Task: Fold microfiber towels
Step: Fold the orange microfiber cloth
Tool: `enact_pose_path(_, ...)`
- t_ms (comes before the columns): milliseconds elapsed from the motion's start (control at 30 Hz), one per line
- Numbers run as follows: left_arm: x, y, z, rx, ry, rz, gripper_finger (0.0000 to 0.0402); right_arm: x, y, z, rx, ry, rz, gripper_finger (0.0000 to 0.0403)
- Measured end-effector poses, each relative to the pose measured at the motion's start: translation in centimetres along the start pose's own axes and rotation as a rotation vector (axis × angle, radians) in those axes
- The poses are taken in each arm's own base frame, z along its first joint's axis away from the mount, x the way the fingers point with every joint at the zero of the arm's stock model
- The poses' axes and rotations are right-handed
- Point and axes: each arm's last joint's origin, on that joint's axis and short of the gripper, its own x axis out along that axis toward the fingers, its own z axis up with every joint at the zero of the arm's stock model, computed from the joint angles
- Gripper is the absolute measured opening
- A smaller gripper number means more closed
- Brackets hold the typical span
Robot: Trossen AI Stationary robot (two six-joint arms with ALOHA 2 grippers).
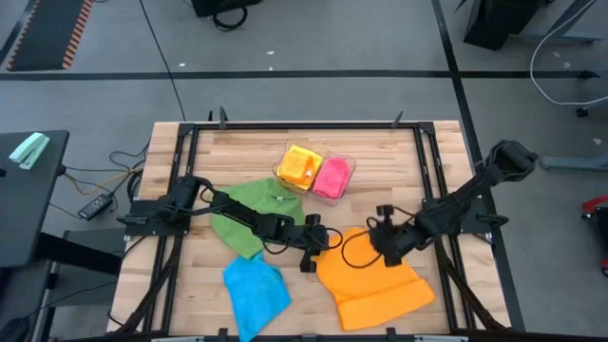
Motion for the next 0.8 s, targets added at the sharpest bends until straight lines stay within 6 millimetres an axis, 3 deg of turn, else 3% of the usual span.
enact_pose_path(167,0.0,0.0,0.0,-0.004,0.001,0.0,0.0032,1.6,-1.4,-2.1,-0.019,0.119,-0.009,0.0085)
enact_pose_path(333,0.0,0.0,-0.1,-0.007,0.002,0.001,0.0029,2.4,-0.7,-3.4,-0.01,0.105,0.097,0.0072)
enact_pose_path(800,0.1,0.0,-0.1,-0.007,0.003,0.001,0.0028,1.0,6.2,-1.2,-0.022,-0.301,0.538,0.0051)
